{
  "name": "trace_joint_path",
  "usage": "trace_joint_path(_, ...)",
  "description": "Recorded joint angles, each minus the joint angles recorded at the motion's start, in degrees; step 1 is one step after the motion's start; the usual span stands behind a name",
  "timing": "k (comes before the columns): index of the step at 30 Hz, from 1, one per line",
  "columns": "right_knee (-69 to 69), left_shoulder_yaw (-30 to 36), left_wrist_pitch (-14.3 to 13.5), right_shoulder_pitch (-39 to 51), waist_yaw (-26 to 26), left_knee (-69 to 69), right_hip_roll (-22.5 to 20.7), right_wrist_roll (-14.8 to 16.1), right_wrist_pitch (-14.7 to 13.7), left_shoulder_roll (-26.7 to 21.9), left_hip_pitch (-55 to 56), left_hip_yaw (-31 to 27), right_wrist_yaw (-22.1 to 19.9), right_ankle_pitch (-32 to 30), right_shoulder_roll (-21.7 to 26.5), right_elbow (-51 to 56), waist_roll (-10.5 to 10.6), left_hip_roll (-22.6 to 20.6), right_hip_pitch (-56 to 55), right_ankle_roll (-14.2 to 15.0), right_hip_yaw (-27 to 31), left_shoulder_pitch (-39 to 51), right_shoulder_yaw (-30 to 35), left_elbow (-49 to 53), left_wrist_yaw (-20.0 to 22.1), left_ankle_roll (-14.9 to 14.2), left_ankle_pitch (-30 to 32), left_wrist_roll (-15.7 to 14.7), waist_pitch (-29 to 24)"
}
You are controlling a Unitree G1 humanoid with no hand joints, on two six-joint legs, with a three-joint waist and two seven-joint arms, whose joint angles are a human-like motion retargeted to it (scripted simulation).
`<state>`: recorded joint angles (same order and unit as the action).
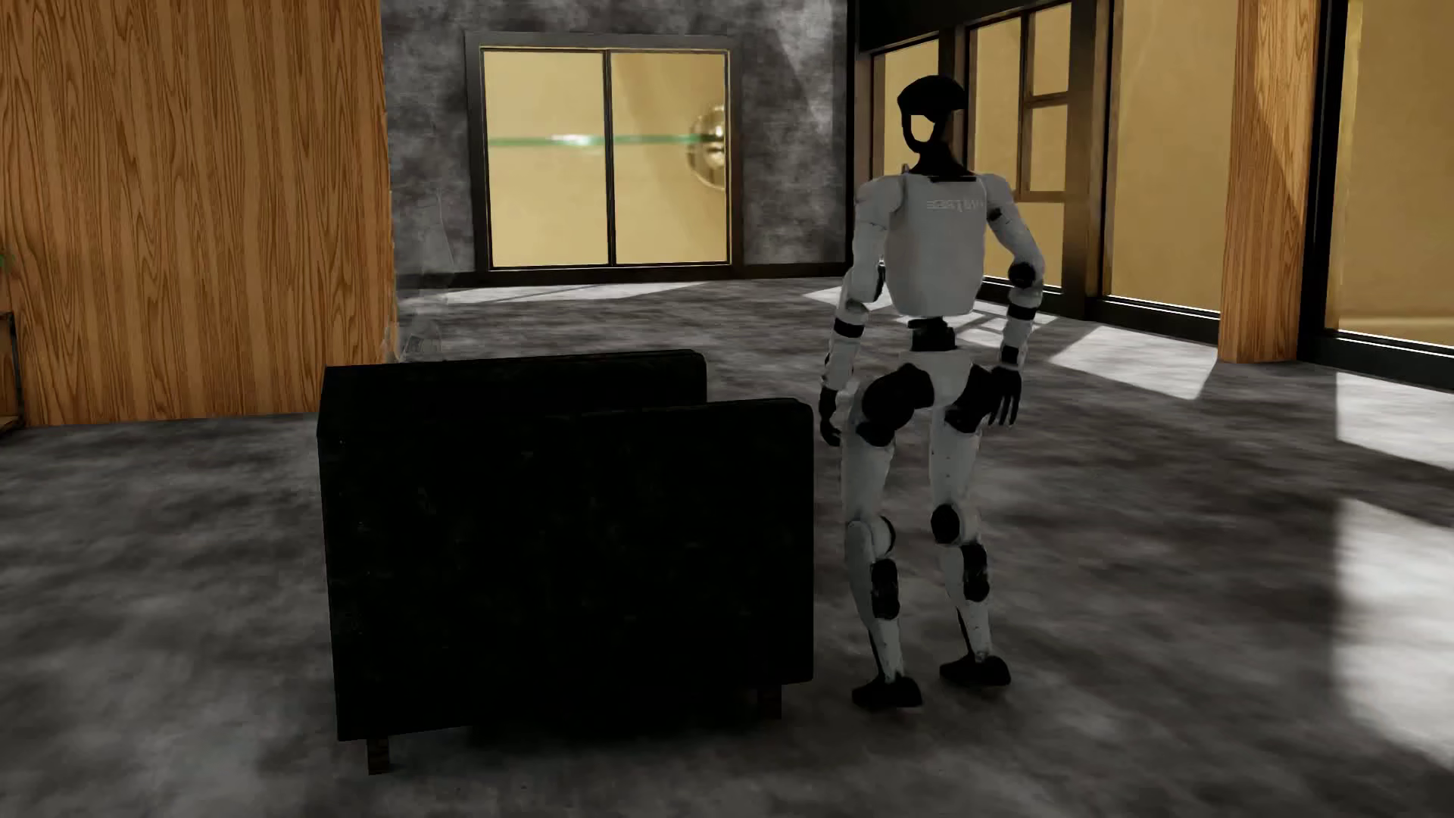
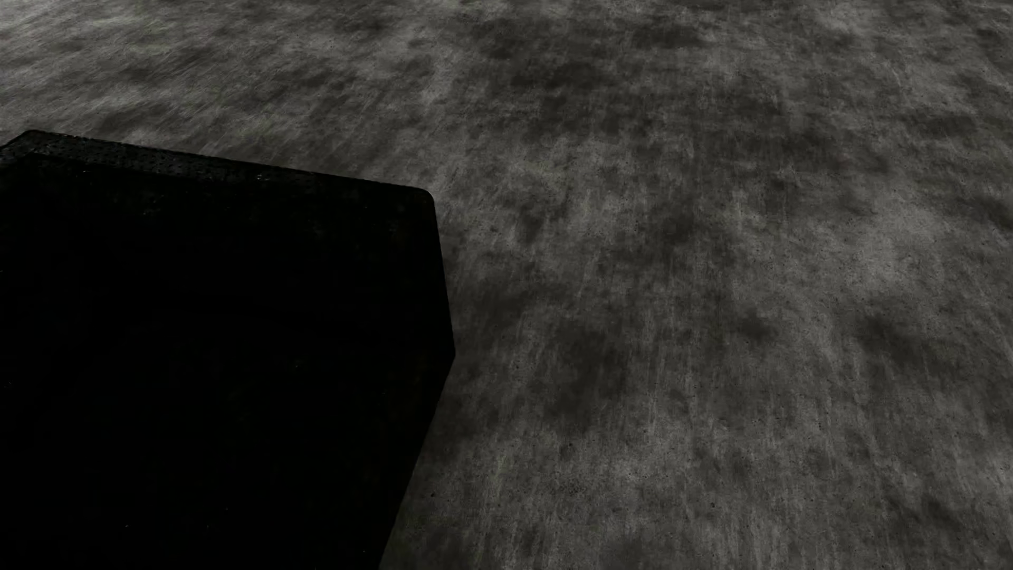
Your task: Go around the armchair
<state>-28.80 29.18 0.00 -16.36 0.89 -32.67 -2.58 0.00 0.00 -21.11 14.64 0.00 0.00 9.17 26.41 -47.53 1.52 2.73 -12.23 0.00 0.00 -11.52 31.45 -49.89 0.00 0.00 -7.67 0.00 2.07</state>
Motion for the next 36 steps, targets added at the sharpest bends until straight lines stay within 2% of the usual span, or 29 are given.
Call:
trace_joint_path(3,1.08,2.78,0.0,1.52,-0.41,2.62,-0.98,0.0,0.0,0.95,-2.76,0.0,0.0,1.27,-0.16,0.41,0.7,1.03,1.1,0.0,0.0,-0.97,-2.18,-1.08,0.0,0.0,-1.85,0.0,0.77)
trace_joint_path(7,1.04,6.42,0.0,2.8,0.0,3.88,-0.75,0.0,0.0,0.2,-4.51,0.0,0.0,1.9,-2.12,2.13,0.31,1.23,0.6,0.0,0.0,-0.13,-1.54,-2.88,0.0,0.0,-2.77,0.0,0.78)
trace_joint_path(13,0.55,3.95,0.0,2.01,-1.2,4.45,-0.79,0.0,0.0,-0.72,-5.78,0.0,0.0,2.5,-4.06,6.75,0.64,1.29,-0.19,0.0,0.0,1.26,0.78,-3.51,0.0,0.0,-4.65,0.0,0.8)
trace_joint_path(21,-1.94,0.9,0.0,0.26,-4.05,3.42,-2.55,0.0,0.0,-1.22,-6.61,0.0,0.0,4.41,-3.47,1.49,0.93,2.26,-1.56,0.0,0.0,1.53,1.76,-0.87,0.0,0.0,-8.78,0.0,1.64)
trace_joint_path(24,-1.69,-1.05,0.0,-0.16,-4.28,-5.8,-3.92,0.0,0.0,-1.41,-0.94,0.0,0.0,6.43,-3.2,-0.69,1.02,4.01,-0.24,0.0,0.0,1.58,2.07,-0.68,0.0,0.0,-7.07,0.0,1.07)
trace_joint_path(27,-0.47,-3.1,0.0,-0.34,-2.25,-26.53,-4.25,0.0,0.0,-1.34,10.97,0.0,0.0,8.87,-2.78,-2.09,0.29,5.96,2.81,0.0,0.0,2.02,3.07,-0.27,0.0,0.0,1.58,0.0,-0.49)
trace_joint_path(29,0.01,-4.28,0.0,-0.72,0.44,-39.78,-3.63,0.0,0.0,-1.29,17.89,0.0,0.0,10.21,-2.2,-1.87,-0.94,5.39,5.32,0.0,0.0,1.55,3.34,0.95,0.0,0.0,-2.43,0.0,-1.39)
trace_joint_path(31,-0.29,-4.78,0.0,-0.87,3.15,-47.13,-2.6,0.0,0.0,-1.24,23.23,0.0,0.0,11.19,-1.64,-1.62,-2.27,3.96,7.26,0.0,0.0,0.58,3.17,1.89,0.0,0.0,-6.94,0.0,-1.96)
trace_joint_path(33,-0.86,-4.57,0.0,-0.58,5.55,-47.06,-1.57,0.0,0.0,-1.16,27.32,0.0,0.0,12.31,-1.22,-1.62,-3.18,2.46,8.82,0.0,0.0,-0.44,2.84,1.62,0.0,0.0,-5.1,0.0,-2.39)
trace_joint_path(36,-1.03,-2.8,0.0,1.0,8.1,-37.65,-0.36,0.0,0.0,-0.92,30.73,0.0,0.0,13.32,-0.8,-1.73,-3.64,0.94,11.63,0.0,0.0,-1.55,2.68,-1.09,0.0,0.0,-0.09,0.0,-2.97)
